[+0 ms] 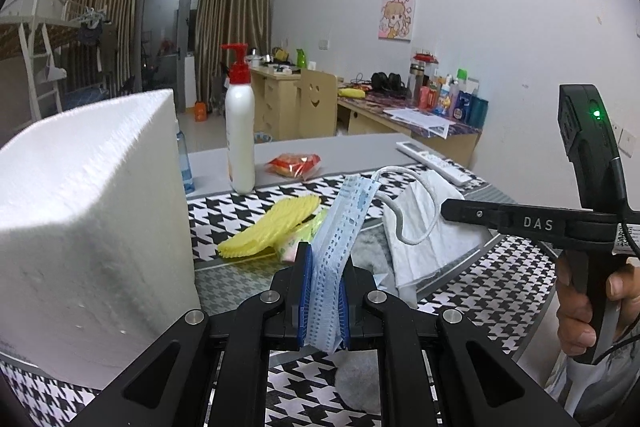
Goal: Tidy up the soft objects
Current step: 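Close the right tool on the white tissues and lift them, then carry the mask with the left tool and tissues with the right tool over the foam box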
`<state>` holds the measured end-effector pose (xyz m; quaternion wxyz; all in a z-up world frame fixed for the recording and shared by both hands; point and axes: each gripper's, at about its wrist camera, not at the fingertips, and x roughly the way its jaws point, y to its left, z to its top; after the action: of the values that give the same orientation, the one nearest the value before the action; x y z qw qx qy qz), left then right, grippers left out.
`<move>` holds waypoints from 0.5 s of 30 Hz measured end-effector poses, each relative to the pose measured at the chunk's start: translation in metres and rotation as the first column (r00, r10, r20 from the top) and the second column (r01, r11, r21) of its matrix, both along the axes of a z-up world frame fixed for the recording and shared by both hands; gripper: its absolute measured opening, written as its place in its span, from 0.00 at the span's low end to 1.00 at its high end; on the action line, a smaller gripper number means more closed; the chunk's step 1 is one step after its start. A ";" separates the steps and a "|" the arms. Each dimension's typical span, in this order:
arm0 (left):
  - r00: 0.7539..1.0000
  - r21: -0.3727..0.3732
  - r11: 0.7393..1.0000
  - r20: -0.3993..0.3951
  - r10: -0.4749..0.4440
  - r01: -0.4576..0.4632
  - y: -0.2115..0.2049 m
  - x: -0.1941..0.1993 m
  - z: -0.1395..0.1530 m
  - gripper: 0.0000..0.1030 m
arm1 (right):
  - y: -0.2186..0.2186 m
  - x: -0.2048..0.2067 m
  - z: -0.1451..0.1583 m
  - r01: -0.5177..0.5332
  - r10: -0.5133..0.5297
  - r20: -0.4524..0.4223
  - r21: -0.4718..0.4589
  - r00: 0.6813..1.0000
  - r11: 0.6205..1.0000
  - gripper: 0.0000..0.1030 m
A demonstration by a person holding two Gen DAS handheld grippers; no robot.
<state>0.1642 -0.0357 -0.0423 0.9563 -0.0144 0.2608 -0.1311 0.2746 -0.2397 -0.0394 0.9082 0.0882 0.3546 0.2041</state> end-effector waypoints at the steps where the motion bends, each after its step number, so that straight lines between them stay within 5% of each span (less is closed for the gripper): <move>1: 1.000 0.002 1.000 0.005 0.001 -0.001 0.000 0.000 0.001 0.12 | 0.000 -0.002 0.003 -0.005 0.005 0.011 0.004 1.000 1.000 0.05; 15: 0.999 0.011 1.000 0.041 0.008 -0.008 0.000 -0.006 0.017 0.12 | -0.001 -0.017 0.036 -0.025 0.023 0.109 0.010 0.994 1.000 0.05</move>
<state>0.1584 -0.0362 -0.0250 0.9620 -0.0076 0.2419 -0.1261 0.2573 -0.2404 -0.0033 0.9231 0.0778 0.3047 0.2215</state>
